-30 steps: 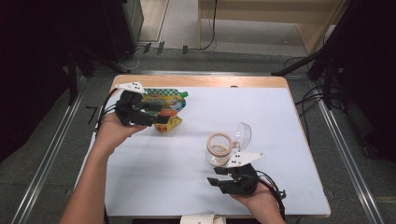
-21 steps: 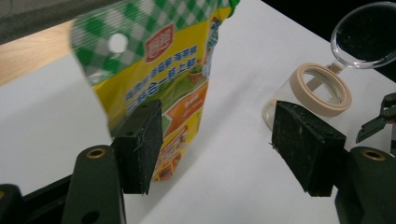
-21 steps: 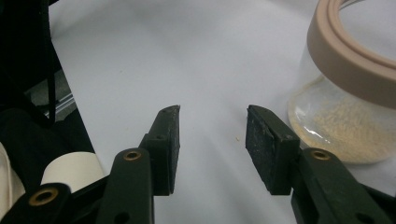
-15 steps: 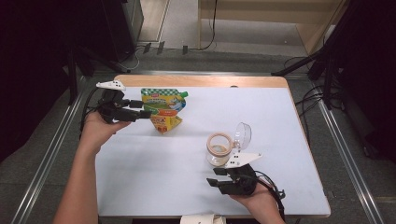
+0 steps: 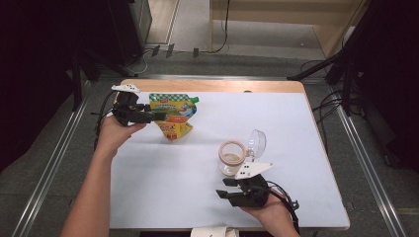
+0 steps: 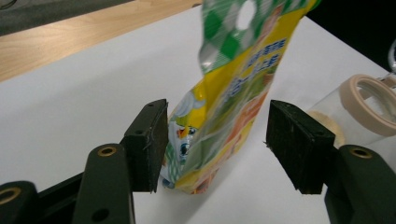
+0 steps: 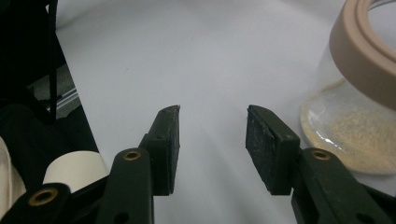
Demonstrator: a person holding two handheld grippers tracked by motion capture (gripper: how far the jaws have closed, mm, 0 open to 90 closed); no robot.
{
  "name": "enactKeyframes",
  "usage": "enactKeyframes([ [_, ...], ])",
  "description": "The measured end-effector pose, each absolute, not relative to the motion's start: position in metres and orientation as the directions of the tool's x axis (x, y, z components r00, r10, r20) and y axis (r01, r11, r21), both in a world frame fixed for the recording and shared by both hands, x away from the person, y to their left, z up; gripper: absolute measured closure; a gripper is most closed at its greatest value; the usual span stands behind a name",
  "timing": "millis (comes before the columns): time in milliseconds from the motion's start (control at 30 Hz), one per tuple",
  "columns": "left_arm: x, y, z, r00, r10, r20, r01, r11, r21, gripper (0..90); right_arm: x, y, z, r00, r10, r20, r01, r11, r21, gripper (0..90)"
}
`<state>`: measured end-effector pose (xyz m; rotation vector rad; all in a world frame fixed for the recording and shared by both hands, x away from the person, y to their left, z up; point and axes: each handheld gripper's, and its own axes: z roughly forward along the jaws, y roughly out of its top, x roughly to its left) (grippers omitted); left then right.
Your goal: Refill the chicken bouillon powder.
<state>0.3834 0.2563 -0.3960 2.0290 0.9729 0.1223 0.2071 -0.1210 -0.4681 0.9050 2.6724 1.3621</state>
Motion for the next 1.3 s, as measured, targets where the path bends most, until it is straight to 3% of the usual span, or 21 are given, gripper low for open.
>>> enactKeyframes([
  [267,0.389,0.244,-0.403,0.703,0.667,-0.245,0.577,-0.334,0.745,46.8,0.209,-0.113,-0.469,-0.841,0.483,0.243,0.479,0.456,0.750,55.8],
  [500,0.390,0.225,-0.407,0.720,0.649,-0.245,0.571,-0.355,0.740,62.9,0.214,-0.088,-0.465,-0.868,0.444,0.223,0.438,0.471,0.766,54.4],
  [800,0.387,0.221,-0.410,0.716,0.643,-0.273,0.587,-0.342,0.734,77.1,0.224,-0.057,-0.455,-0.886,0.415,0.205,0.400,0.461,0.792,53.5],
  [933,0.385,0.220,-0.408,0.713,0.649,-0.264,0.585,-0.345,0.734,88.4,0.232,-0.042,-0.455,-0.890,0.410,0.201,0.392,0.460,0.797,53.4],
  [1300,0.372,0.214,-0.390,0.708,0.629,-0.320,0.637,-0.374,0.674,90.0,0.233,-0.043,-0.468,-0.875,0.432,0.219,0.417,0.443,0.793,53.5],
])
